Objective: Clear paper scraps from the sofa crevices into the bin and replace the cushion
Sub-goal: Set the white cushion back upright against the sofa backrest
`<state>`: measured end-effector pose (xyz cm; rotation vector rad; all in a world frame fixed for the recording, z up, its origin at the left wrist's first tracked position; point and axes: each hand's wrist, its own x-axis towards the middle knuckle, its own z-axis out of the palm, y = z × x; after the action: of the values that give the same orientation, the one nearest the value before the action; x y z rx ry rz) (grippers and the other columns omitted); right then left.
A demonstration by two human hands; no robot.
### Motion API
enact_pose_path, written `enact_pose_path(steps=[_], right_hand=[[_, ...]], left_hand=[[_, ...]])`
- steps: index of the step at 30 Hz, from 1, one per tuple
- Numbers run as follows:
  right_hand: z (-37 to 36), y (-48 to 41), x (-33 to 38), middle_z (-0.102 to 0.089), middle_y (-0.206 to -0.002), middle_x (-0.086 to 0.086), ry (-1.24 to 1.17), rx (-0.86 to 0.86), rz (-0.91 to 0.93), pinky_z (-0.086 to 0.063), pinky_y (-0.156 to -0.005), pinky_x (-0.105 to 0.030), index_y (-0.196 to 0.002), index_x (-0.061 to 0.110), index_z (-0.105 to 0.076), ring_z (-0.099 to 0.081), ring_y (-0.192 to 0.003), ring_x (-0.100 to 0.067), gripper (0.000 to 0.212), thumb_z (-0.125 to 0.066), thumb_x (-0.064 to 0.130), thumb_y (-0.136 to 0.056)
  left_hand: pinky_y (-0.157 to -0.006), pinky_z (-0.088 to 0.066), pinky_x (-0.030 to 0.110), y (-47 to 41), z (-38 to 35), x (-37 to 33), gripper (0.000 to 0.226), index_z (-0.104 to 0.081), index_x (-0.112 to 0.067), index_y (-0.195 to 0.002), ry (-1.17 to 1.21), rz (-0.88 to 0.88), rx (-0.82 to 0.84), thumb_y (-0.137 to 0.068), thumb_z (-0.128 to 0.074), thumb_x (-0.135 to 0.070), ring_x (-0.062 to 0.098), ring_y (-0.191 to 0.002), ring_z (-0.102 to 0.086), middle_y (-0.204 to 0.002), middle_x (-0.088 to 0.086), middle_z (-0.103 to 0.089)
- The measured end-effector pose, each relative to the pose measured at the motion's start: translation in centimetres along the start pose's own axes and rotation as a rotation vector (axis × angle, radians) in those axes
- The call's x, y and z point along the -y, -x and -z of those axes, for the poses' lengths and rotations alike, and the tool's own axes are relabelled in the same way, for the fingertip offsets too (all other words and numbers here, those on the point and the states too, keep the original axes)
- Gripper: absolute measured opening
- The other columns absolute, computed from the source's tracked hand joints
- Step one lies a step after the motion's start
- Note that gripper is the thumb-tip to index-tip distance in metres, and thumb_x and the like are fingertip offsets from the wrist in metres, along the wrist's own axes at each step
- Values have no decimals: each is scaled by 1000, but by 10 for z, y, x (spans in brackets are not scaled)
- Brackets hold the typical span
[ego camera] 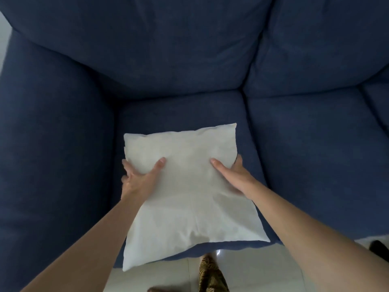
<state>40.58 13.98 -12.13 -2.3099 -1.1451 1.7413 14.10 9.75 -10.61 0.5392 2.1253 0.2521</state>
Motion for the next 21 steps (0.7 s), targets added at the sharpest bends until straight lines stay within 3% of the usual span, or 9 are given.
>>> enact_pose_path(steps=[4, 7, 10, 14, 18, 21], right_hand=[[-6, 8, 0, -57, -134, 17, -76, 12, 166, -45, -105, -37, -152, 34, -33, -57, -126, -17, 79, -63, 67, -86], [-2, 28, 10, -60, -125, 28, -127, -40, 315, -46, -101, -33, -144, 41, -42, -59, -121, -6, 58, -61, 59, -92], [11, 41, 39, -62, -122, 32, -213, -85, 459, -47, -98, -24, -134, 49, -45, -59, -114, 8, 45, -64, 55, -93], [33, 25, 107, -57, -134, 27, -251, -185, 724, -44, -95, -8, -139, 46, -35, -54, -121, 13, 54, -67, 44, -95], [53, -18, 167, -44, -153, 11, -286, -236, 908, -41, -114, -28, -156, 24, -20, -45, -138, 0, 88, -70, 51, -91], [63, -48, 196, -35, -157, 3, -250, -267, 944, -38, -119, -39, -158, 21, -11, -38, -144, -9, 106, -72, 64, -83]], left_hand=[[-105, -39, 52, -3, 2, -2, 134, -6, -23, -155, 93, 71, -7, -55, -70, -84, 38, -132, -40, -152, 13, -30], [-99, -46, 53, 8, 8, -6, 126, -23, -24, -146, 138, -53, -72, -48, -74, -84, 32, -123, -47, -134, 4, -39], [-97, -48, 49, 17, 24, -26, 116, -24, -32, -142, 223, -233, -139, -51, -77, -81, 22, -119, -48, -129, -5, -38], [-105, -43, 42, 8, 54, -82, 119, -17, -30, -147, 334, -512, -268, -57, -83, -72, 14, -124, -42, -137, -7, -33], [-114, -34, 40, -24, 78, -140, 128, -11, -18, -152, 351, -714, -339, -59, -82, -70, 12, -136, -33, -146, -4, -27], [-116, -32, 39, -47, 88, -172, 131, -5, -15, -153, 320, -802, -329, -61, -81, -70, 11, -139, -29, -148, -3, -22]])
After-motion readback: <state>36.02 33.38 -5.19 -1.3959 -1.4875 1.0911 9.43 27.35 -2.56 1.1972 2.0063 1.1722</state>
